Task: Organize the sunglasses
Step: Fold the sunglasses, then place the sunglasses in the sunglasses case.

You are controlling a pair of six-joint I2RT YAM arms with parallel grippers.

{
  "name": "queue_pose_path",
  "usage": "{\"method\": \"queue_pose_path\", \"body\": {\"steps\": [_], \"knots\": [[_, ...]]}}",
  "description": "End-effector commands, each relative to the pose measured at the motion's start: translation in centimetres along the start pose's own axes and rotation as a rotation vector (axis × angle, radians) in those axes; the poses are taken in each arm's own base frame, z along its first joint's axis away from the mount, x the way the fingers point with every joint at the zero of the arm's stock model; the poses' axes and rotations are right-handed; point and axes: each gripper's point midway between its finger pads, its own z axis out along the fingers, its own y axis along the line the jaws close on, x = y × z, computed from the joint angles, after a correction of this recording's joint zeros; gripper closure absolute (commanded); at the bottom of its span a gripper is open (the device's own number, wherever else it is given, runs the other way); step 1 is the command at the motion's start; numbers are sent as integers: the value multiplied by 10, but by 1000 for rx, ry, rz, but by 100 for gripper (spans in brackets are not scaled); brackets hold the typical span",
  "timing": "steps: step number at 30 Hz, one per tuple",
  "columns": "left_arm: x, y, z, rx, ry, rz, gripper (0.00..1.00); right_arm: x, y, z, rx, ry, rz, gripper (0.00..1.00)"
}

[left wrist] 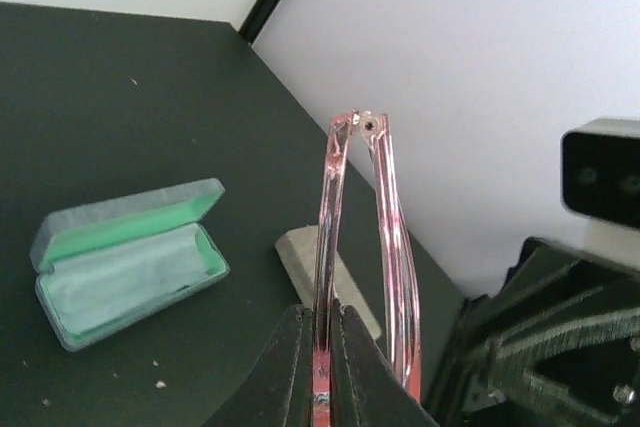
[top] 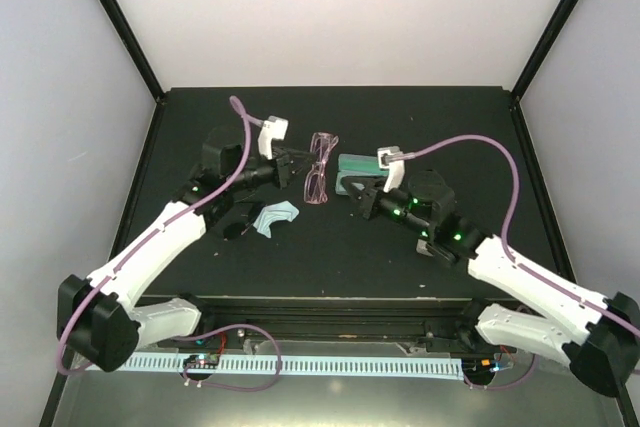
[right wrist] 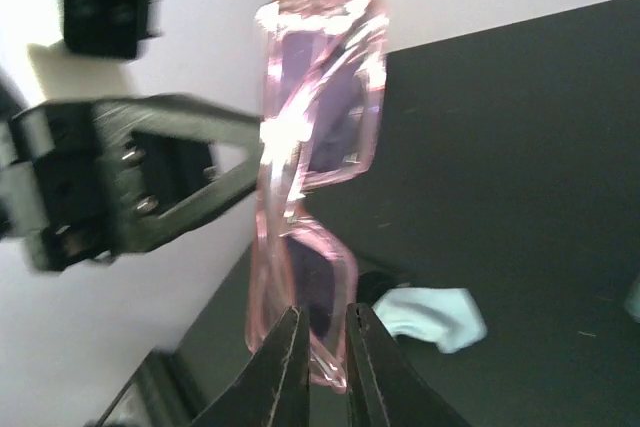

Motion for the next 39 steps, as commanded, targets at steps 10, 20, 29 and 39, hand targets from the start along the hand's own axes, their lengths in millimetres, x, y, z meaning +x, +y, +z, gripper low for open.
{"method": "queue_pose_path", "body": {"steps": [10,20,29,39], "knots": [[17,27,100,-377,84,884,98,43,-149,-90,649,-98,203,85],[51,54,173,-649,161,1519,99,48,-154,-138,690,-192,236,83],[84,67,212,-550,259,1735,99,48,-152,-155,705,-209,233,82],[110,90,234,-520,353,1856,98,48,-152,-162,730,-207,227,81]]}}
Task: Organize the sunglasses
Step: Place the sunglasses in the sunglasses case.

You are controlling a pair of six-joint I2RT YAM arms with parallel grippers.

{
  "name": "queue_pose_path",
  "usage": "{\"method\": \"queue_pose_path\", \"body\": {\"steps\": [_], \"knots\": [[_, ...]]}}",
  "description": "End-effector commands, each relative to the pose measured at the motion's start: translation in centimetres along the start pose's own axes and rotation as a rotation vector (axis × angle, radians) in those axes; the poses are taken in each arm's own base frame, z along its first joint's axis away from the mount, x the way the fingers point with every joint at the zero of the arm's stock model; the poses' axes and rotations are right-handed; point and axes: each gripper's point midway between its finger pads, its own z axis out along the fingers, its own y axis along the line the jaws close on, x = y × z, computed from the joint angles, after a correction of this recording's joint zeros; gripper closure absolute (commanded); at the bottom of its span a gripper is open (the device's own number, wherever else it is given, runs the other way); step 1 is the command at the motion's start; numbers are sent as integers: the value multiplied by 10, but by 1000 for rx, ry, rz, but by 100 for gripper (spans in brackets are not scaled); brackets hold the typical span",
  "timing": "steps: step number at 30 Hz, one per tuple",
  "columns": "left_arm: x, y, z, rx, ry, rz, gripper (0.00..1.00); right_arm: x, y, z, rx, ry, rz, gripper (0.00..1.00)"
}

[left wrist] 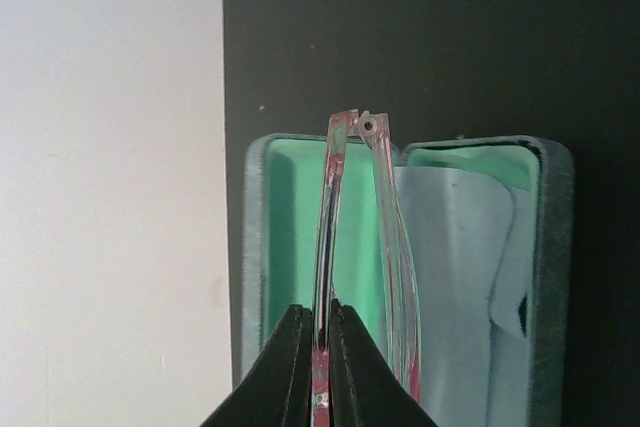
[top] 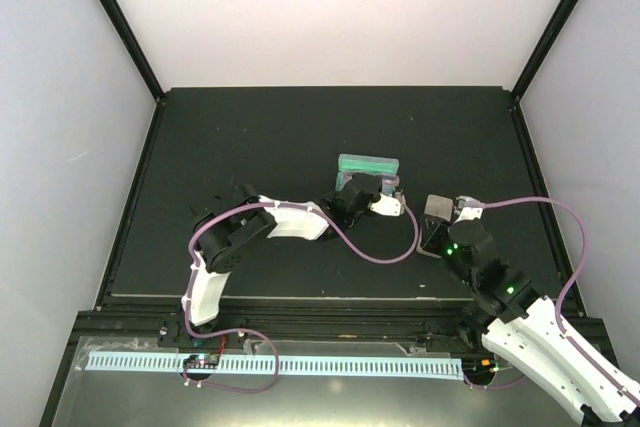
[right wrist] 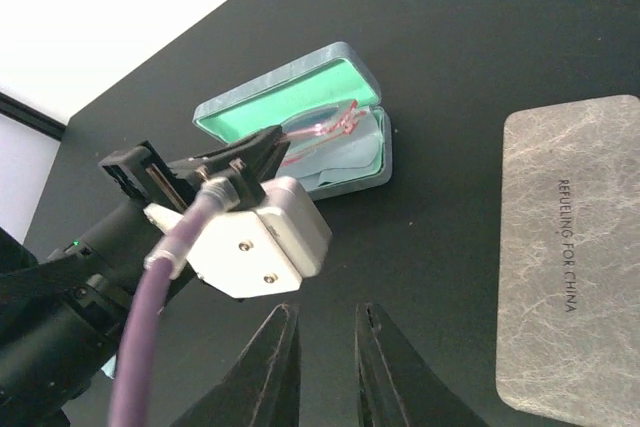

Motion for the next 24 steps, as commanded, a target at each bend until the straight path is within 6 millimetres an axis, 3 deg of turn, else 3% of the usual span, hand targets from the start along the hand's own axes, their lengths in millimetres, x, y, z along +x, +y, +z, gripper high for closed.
{"method": "queue_pose_path", "body": {"steps": [1,24], "knots": [[-10,10,9,-48,-18,59,99,-10,-6,-7,33,-39,12,81],[15,-16,35,-1,39,46,98,-12,-6,-12,38,-35,16,80]]}}
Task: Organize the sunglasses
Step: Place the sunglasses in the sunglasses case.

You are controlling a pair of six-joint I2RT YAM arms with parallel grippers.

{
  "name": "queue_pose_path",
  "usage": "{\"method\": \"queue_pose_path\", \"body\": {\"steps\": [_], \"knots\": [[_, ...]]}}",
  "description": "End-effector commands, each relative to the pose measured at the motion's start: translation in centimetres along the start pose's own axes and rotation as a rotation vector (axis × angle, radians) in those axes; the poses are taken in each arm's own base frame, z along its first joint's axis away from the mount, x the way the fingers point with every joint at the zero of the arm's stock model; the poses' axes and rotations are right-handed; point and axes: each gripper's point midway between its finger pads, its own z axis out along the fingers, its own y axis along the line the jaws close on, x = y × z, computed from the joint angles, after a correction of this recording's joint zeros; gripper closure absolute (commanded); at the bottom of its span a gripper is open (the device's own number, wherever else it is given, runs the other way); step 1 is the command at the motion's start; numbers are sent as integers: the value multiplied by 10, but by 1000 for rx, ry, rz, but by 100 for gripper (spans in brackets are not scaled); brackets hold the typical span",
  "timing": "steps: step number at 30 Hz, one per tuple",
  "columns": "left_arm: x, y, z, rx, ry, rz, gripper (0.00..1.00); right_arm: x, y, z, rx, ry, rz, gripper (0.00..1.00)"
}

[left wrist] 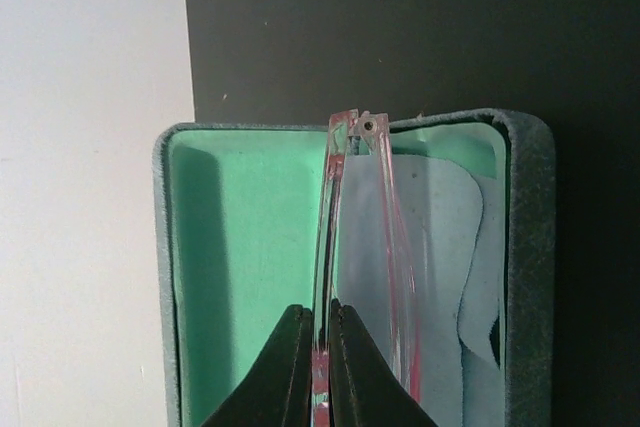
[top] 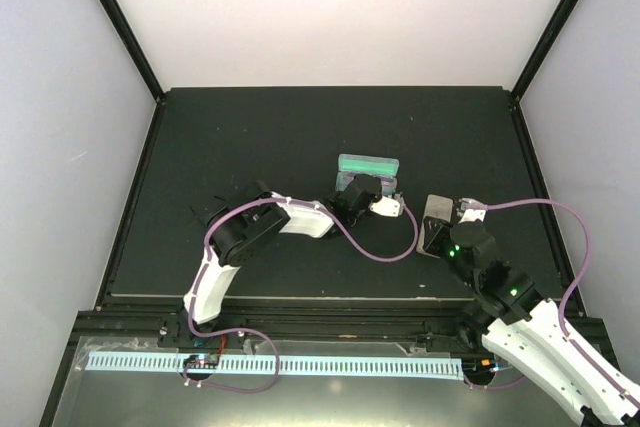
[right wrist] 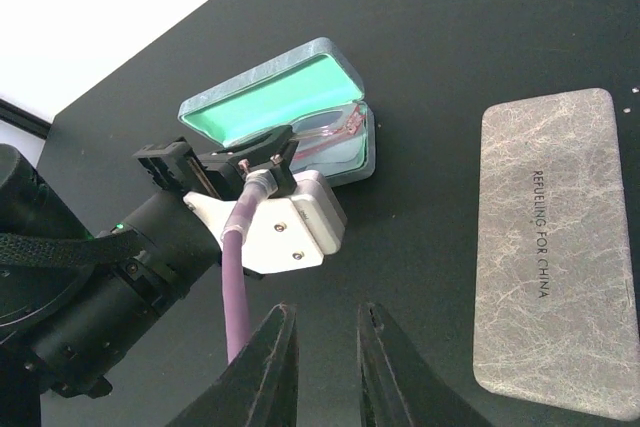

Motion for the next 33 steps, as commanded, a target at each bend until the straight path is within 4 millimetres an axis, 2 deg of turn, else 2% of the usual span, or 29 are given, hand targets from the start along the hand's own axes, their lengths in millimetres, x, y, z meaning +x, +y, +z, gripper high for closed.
{"method": "queue_pose_path", "body": {"steps": [1,3,9,15,22,27,33], "knots": [[1,9,10,-28,16,-22,98,-13,1,-7,9,-41,20,80],[6,11,13,-32,54,-43,93,-13,1,-7,10,-40,21,80],[10,11,10,-7,77,-70,70,-15,3,-8,11,-35,17,81],[12,8,1,68,90,-114,59,-12,3,-8,3,-26,17,81],[12,7,-17,175,84,-166,39,-14,8,-15,-44,-36,44,82],[11,12,-27,230,65,-233,34,-15,9,-18,-57,-43,50,82],[4,27,-52,261,-2,-359,32,-12,7,-11,-37,-31,36,82]]}}
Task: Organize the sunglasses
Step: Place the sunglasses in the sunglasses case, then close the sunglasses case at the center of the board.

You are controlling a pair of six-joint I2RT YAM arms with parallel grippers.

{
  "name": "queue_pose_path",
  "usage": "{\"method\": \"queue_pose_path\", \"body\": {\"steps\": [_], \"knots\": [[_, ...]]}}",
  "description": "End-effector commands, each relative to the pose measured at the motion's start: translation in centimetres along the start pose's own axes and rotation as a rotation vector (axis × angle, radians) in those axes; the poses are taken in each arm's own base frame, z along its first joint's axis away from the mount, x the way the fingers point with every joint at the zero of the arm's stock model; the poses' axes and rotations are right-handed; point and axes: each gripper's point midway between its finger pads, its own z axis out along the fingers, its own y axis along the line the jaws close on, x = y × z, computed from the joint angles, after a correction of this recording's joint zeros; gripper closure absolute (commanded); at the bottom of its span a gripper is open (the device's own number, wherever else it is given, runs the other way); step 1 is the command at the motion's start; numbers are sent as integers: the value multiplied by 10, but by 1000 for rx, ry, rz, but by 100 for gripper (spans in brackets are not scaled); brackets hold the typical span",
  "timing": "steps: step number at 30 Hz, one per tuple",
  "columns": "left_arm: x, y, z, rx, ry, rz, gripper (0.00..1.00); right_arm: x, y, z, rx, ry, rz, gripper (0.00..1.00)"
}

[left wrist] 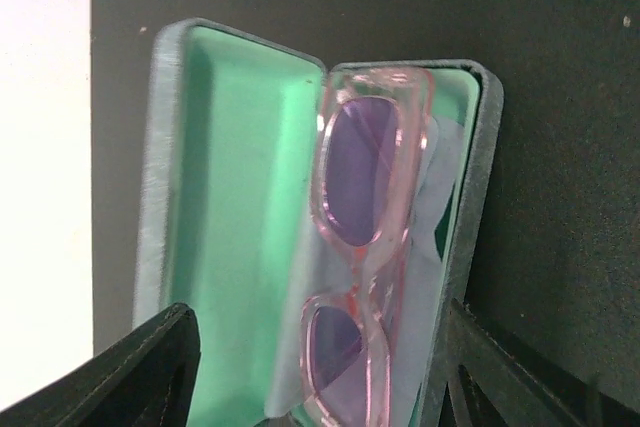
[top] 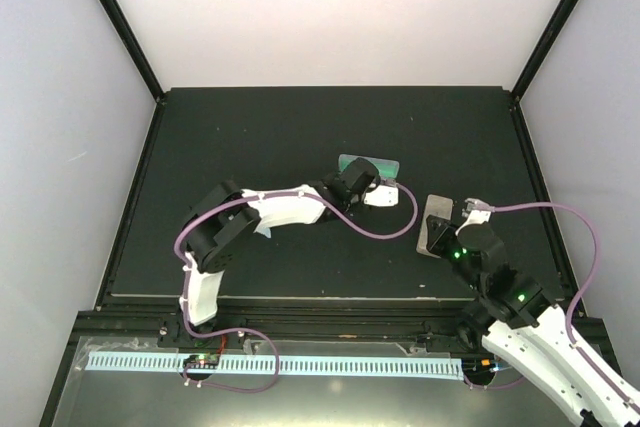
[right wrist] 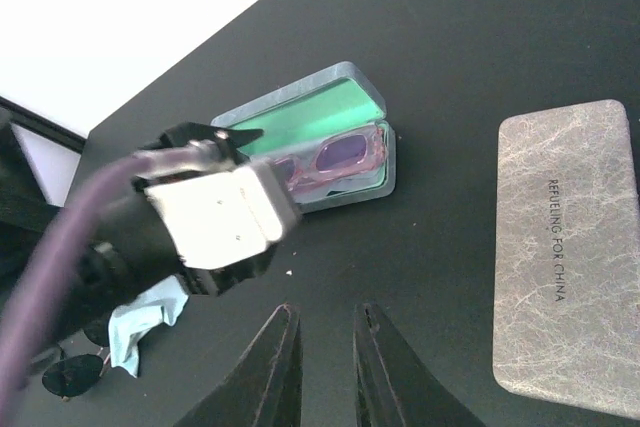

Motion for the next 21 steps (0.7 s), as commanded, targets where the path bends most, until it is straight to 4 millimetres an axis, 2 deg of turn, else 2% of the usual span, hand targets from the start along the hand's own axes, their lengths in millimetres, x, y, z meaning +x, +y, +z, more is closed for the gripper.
{"method": "queue_pose_path", "body": {"steps": [1,6,9,13,16,18,21], "knots": [[-14,22,-35,22,-91,-146,32,-2,2,4,4,-6,3,81],[-21,69,-81,-90,-154,-434,33,-2,15,19,-7,13,-34,79],[-20,83,-107,-71,-204,-689,34,-9,29,33,-7,13,-82,77],[-13,78,-132,69,-326,-1045,35,-21,52,55,-19,23,-149,71],[-4,60,-138,198,-386,-1279,36,-36,70,76,-33,41,-209,53],[6,45,-131,237,-378,-1375,36,-40,80,97,-34,72,-243,49],[17,21,-113,317,-340,-1449,42,-48,88,129,-33,111,-260,48]]}}
